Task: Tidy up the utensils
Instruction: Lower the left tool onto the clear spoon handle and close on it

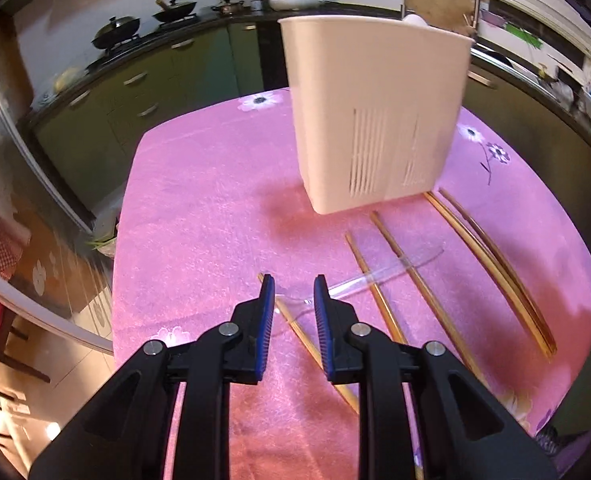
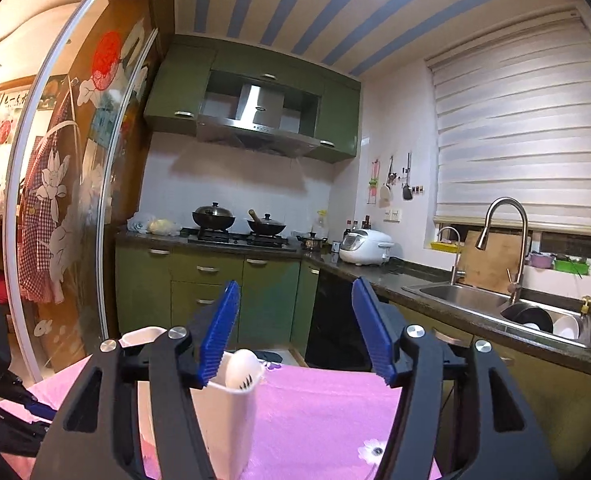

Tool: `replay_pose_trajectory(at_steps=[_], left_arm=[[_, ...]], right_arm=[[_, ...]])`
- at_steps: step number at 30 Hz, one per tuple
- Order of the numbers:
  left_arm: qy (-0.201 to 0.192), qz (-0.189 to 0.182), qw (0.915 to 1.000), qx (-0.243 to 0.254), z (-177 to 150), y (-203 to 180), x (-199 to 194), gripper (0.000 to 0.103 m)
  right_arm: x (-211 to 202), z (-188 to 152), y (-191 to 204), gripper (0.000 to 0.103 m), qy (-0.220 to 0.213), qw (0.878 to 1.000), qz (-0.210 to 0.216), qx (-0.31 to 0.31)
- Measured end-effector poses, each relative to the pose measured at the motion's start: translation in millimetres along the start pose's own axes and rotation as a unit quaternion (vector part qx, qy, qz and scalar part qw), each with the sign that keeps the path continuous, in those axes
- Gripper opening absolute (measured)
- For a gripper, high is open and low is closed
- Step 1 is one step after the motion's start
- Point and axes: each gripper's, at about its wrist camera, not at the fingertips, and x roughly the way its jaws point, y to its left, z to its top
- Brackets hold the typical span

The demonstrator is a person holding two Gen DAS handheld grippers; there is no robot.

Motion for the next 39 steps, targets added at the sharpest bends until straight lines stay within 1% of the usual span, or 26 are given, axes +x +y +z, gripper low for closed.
replay_pose_trajectory(at_steps=[3,6,9,11,13,17,19,20,22,23,24,27,30,34,39], left_arm=[[-0.02,-0.013,0.9997,0.01,-1.7,-5.2,-6.7,0.019],[-0.031,-0.03,0.998,0.046,-1.6,-19.3,-7.7,0.019],[-0.037,-0.038,0.9958,0.074,-0.2,-32.0,-6.9,0.019],[-0.046,-0.046,0.9951,0.075,0.8,-33.9,-8.8,0.019],[-0.058,-0.046,0.9956,0.057,2.7,-29.7,-13.0,0.019],[-0.077,-0.036,0.9964,-0.004,0.3,-12.3,-27.7,0.019],[-0.087,-0.022,0.9956,-0.025,-0.9,-5.3,-35.2,0.019],[-0.092,-0.016,0.995,-0.035,-1.8,-1.8,-39.7,0.019],[-0.098,-0.001,0.9926,-0.072,-2.4,7.0,-47.4,0.019],[-0.102,-0.003,0.99,-0.097,-3.0,12.5,-51.6,0.019],[-0.104,-0.004,0.9883,-0.111,-2.9,15.3,-54.5,0.019],[-0.108,0.006,0.986,-0.126,-2.1,16.1,-60.1,0.021],[-0.106,0.009,0.9865,-0.125,-2.0,13.2,-60.2,0.022],[-0.098,0.014,0.9881,-0.118,-2.9,7.3,-59.0,0.022],[-0.09,0.011,0.9905,-0.103,-0.3,-0.4,-56.3,0.022]], right_arm=[[-8.0,0.3,-9.8,0.058,0.005,1.0,0.002,0.016],[-11.7,-1.5,-15.8,0.058,0.016,0.999,0.007,0.03],[-13.5,-3.7,-20.7,0.058,0.024,0.999,0.009,0.037],[-13.7,-3.8,-22.1,0.058,0.029,0.999,0.009,0.038],[-17.4,-4.1,-24.2,0.059,0.031,0.999,0.013,0.043],[-9.8,-8.8,-14.3,0.06,0.061,0.994,0.081,0.031],[-7.3,-11.7,-5.1,0.06,0.067,0.992,0.108,0.025],[-7.5,-13.0,-1.0,0.06,0.068,0.991,0.115,0.022],[-9.8,-14.8,5.8,0.06,0.065,0.99,0.121,0.02],[-10.4,-15.0,7.3,0.06,0.064,0.99,0.125,0.023],[-12.3,-15.2,8.6,0.06,0.064,0.989,0.13,0.026],[-12.3,-17.0,13.5,0.06,0.067,0.988,0.137,0.018],[-17.7,-19.8,15.9,0.061,0.066,0.987,0.143,0.019],[-26.2,-21.2,14.3,0.062,0.06,0.988,0.142,0.021],[-35.1,-23.2,6.2,0.063,0.059,0.988,0.138,0.03]])
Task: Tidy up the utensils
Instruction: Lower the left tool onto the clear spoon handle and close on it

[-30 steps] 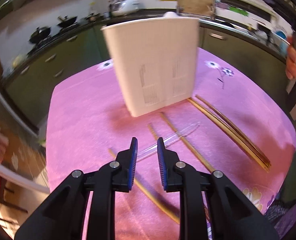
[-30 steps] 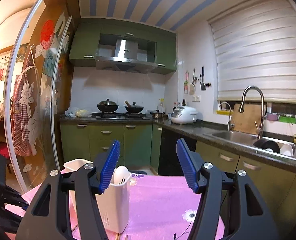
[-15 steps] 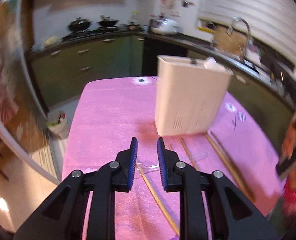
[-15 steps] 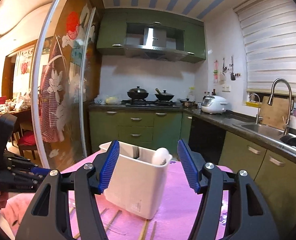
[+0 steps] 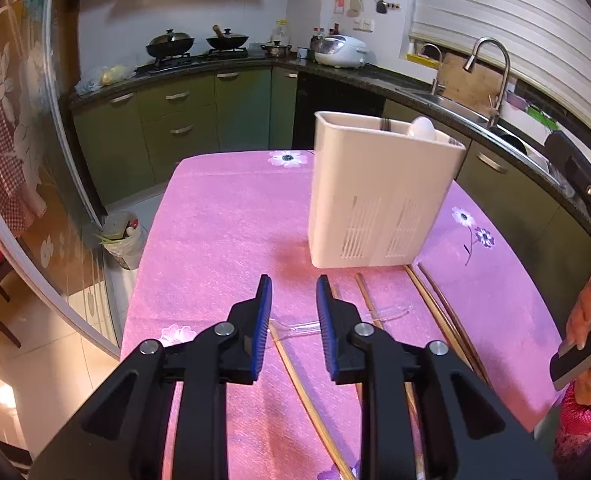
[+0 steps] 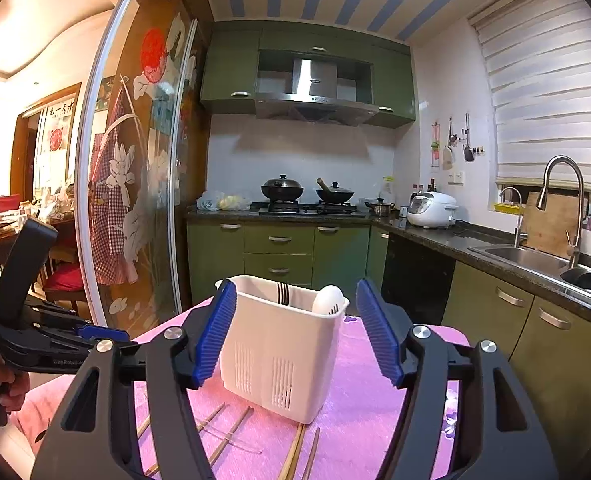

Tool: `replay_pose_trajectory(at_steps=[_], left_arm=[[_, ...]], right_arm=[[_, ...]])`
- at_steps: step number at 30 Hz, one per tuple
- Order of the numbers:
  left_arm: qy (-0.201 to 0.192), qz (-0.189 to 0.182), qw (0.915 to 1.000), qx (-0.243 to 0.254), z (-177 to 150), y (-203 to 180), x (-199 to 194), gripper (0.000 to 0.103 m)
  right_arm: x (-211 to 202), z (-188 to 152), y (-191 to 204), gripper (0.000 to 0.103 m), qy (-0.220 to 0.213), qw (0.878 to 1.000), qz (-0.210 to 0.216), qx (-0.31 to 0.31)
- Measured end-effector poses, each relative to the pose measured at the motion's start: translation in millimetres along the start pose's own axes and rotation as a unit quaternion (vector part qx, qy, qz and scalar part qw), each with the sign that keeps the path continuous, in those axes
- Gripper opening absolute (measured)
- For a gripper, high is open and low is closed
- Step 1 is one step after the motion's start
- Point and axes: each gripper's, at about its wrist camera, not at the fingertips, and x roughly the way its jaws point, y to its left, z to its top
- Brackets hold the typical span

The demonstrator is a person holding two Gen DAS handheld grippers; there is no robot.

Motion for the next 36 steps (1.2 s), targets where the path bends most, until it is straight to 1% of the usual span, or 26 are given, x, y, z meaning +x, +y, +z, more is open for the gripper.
replay_pose_trajectory(at_steps=[2,5,7,9,10,11,13,14,16,20,23,24,26,28,32,35,36], left_arm=[[0.005,-0.01,0.9999,0.012,-1.1,-5.6,5.0,0.022],[0.009,-0.033,0.9982,0.05,-5.6,-14.2,17.2,0.022],[0.017,-0.062,0.9928,0.101,-8.1,-19.2,30.3,0.022],[0.022,-0.073,0.9848,0.156,-12.3,-19.6,44.4,0.022],[0.027,-0.082,0.9807,0.175,-14.2,-16.8,52.2,0.022],[0.033,-0.085,0.9792,0.181,-14.8,-14.7,58.1,0.022],[0.04,-0.113,0.977,0.176,-15.3,-4.6,68.2,0.022],[0.041,-0.121,0.9769,0.172,-15.7,-0.3,71.0,0.022],[0.043,-0.128,0.9758,0.172,-16.7,2.1,72.9,0.022],[0.045,-0.146,0.9677,0.201,-20.2,-1.0,69.6,0.022],[0.06,-0.169,0.9568,0.229,-21.1,-6.7,73.7,0.022],[0.069,-0.179,0.9508,0.244,-22.8,-8.9,77.1,0.022],[0.079,-0.189,0.9411,0.269,-24.8,-11.1,83.6,0.022],[0.087,-0.195,0.9355,0.281,-23.7,-10.7,90.7,0.022],[0.108,-0.21,0.9192,0.315,-20.9,-13.0,106.4,0.022],[0.127,-0.223,0.9026,0.346,-20.4,-17.8,118.7,0.022],[0.132,-0.228,0.8985,0.351,-20.1,-19.0,121.4,0.022]], right_arm=[[-5.1,-0.8,-1.7,0.063,-0.001,1.0,-0.003,0.003],[-16.2,-2.4,-5.4,0.063,-0.003,1.0,-0.006,0.007],[-23.4,-3.8,-7.1,0.063,-0.002,1.0,-0.011,0.007],[-28.6,-5.1,-6.1,0.063,-0.001,1.0,-0.016,0.01],[-31.4,-5.9,-7.2,0.063,0.0,1.0,-0.02,0.012],[-32.7,-6.4,-8.4,0.063,0.0,1.0,-0.024,0.013],[-36.0,-8.1,-10.5,0.063,0.002,0.999,-0.033,0.019],[-36.7,-8.7,-10.3,0.063,0.003,0.999,-0.036,0.022],[-37.0,-10.3,-12.4,0.063,0.007,0.999,-0.04,0.031],[-32.8,-12.1,-14.9,0.063,0.018,0.998,-0.037,0.041],[-30.2,-11.3,-10.4,0.063,0.022,0.998,-0.034,0.039],[-29.4,-10.9,-8.3,0.063,0.023,0.999,-0.034,0.036],[-29.3,-9.9,-4.1,0.063,0.025,0.999,-0.033,0.031],[-28.8,-9.3,-1.2,0.063,0.029,0.999,-0.035,0.026],[-27.7,-6.4,1.2,0.063,0.034,0.999,-0.039,0.018],[-27.6,-4.5,1.6,0.064,0.035,0.998,-0.047,0.012],[-27.9,-4.1,1.2,0.064,0.036,0.998,-0.05,0.011]])
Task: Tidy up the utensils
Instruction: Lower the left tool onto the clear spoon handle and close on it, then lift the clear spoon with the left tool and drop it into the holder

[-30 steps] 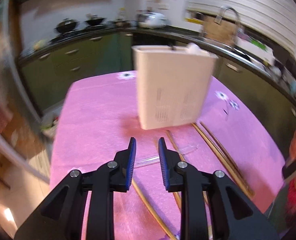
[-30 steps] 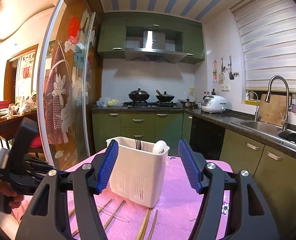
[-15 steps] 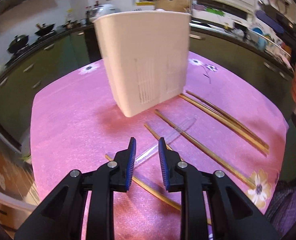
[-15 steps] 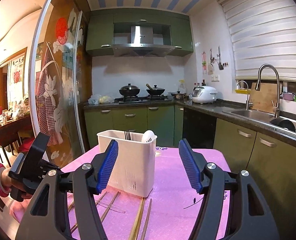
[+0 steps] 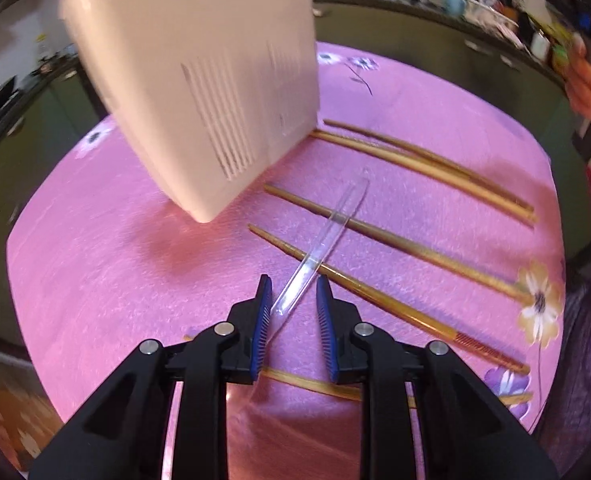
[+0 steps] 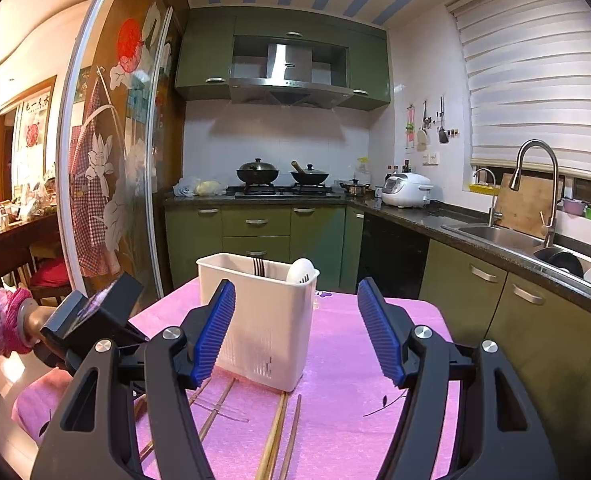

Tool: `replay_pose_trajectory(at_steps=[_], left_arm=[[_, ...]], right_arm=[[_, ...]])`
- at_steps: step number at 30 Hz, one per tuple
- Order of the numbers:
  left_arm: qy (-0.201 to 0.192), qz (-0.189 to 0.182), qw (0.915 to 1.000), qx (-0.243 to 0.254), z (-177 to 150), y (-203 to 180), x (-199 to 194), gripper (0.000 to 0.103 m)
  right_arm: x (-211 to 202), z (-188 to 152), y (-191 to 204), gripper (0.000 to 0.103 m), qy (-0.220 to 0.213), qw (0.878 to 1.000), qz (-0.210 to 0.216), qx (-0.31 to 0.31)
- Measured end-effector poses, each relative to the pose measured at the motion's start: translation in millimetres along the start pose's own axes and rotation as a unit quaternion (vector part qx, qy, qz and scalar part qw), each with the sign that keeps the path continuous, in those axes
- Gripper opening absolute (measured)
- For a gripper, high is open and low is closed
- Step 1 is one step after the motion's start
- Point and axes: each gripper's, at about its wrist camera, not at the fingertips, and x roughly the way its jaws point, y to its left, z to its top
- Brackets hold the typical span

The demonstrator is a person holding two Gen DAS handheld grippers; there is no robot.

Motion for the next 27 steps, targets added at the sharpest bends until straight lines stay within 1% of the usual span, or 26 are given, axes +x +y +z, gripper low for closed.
replay_pose_trajectory(at_steps=[2,4,6,8,11,14,17,20,23,26,27], left_arm=[[0.006,-0.012,0.9998,0.013,3.3,0.7,5.0,0.022],[0.007,-0.03,0.9992,0.025,8.2,0.2,8.4,0.022],[0.005,-0.04,0.9985,0.037,13.1,-1.6,12.2,0.022],[0.002,-0.049,0.9982,0.034,15.6,-1.4,13.7,0.022],[-0.012,-0.063,0.9979,0.007,16.0,2.9,10.3,0.009],[-0.041,-0.058,0.9972,-0.021,14.2,6.2,-5.2,0.009],[-0.059,-0.055,0.996,-0.038,13.2,7.1,-21.6,0.009],[-0.09,-0.055,0.993,-0.053,13.7,7.8,-49.6,0.009],[-0.131,-0.046,0.9887,-0.057,16.2,1.3,-85.3,0.009],[-0.178,-0.028,0.9815,-0.065,26.7,-7.4,-120.0,0.009],[-0.197,-0.019,0.9778,-0.07,31.0,-8.3,-133.1,0.009]], right_arm=[[-0.1,0.2,-2.5,0.064,0.002,1.0,-0.007,0.0],[0.5,-0.7,-6.1,0.064,0.007,1.0,-0.012,0.004],[2.4,-1.8,-9.6,0.064,0.011,1.0,-0.017,0.011],[3.9,-2.1,-13.6,0.064,0.015,1.0,-0.019,0.018],[3.5,-3.1,-17.5,0.064,0.016,0.999,-0.017,0.026],[0.8,-2.8,-19.7,0.064,0.011,0.999,-0.014,0.031],[-5.6,-2.7,-23.5,0.064,0.004,0.999,-0.009,0.037],[-16.5,-2.2,-25.7,0.064,-0.006,0.999,-0.009,0.042],[-27.4,-0.8,-29.8,0.064,-0.018,0.999,-0.012,0.048],[-38.1,0.9,-35.4,0.064,-0.029,0.998,-0.015,0.057],[-41.8,1.3,-38.1,0.064,-0.033,0.998,-0.015,0.06]])
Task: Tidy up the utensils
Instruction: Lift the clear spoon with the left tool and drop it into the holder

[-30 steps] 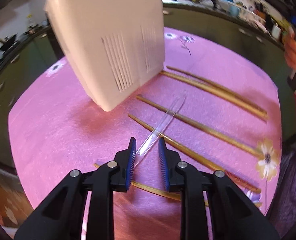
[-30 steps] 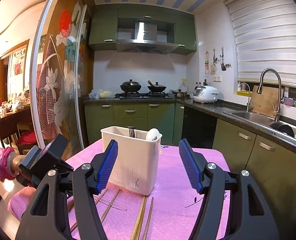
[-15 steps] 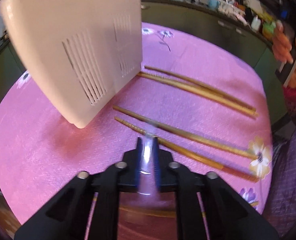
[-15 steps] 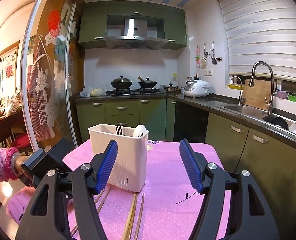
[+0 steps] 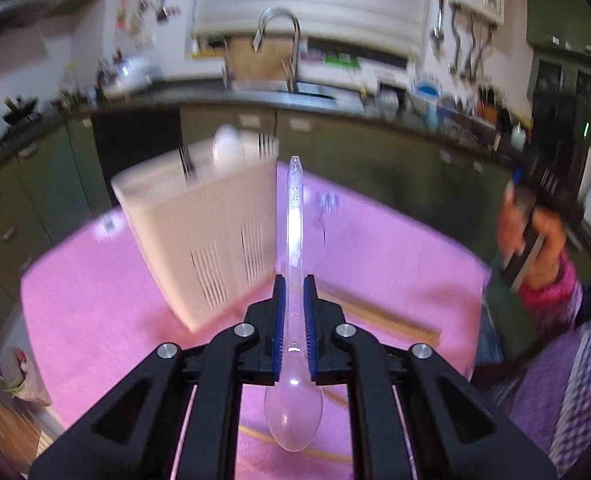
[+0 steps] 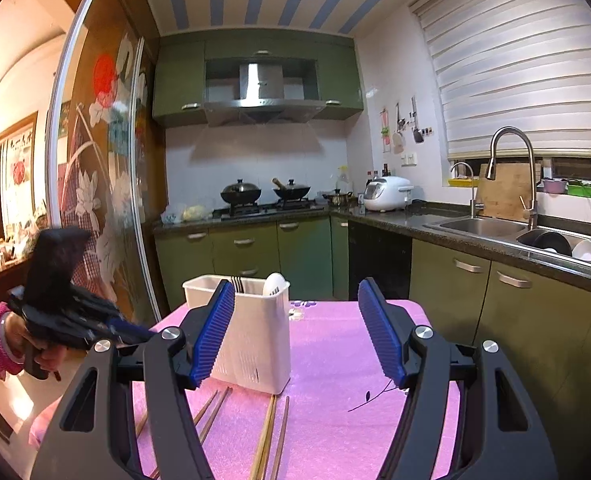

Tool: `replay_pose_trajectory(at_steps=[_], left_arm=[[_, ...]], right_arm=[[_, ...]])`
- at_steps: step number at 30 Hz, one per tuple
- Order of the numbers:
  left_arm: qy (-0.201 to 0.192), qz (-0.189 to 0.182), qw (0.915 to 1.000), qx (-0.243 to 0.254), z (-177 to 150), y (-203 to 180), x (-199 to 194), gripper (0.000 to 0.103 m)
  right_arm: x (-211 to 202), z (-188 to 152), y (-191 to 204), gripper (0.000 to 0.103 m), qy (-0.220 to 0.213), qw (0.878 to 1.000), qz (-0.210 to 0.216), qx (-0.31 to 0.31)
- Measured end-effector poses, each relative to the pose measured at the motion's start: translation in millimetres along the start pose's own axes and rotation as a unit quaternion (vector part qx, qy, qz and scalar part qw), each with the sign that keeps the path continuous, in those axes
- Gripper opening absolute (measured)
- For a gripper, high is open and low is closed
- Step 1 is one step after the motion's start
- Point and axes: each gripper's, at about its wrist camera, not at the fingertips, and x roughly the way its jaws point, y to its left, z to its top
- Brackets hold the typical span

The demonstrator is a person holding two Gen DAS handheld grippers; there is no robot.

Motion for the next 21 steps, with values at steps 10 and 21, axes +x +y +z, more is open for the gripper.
replay_pose_trajectory(at_steps=[10,21], left_arm=[[-0.161,0.152,0.9725,-0.072,86.5,30.2,-29.5,0.009],[-0.209,0.203,0.9442,-0.153,102.2,71.4,38.5,0.009]], right_arm=[[-17.4,3.5,-7.2,0.064,-0.019,1.0,0.003,0.01],[-12.7,2.1,-29.0,0.064,-0.019,0.999,-0.006,0.036]])
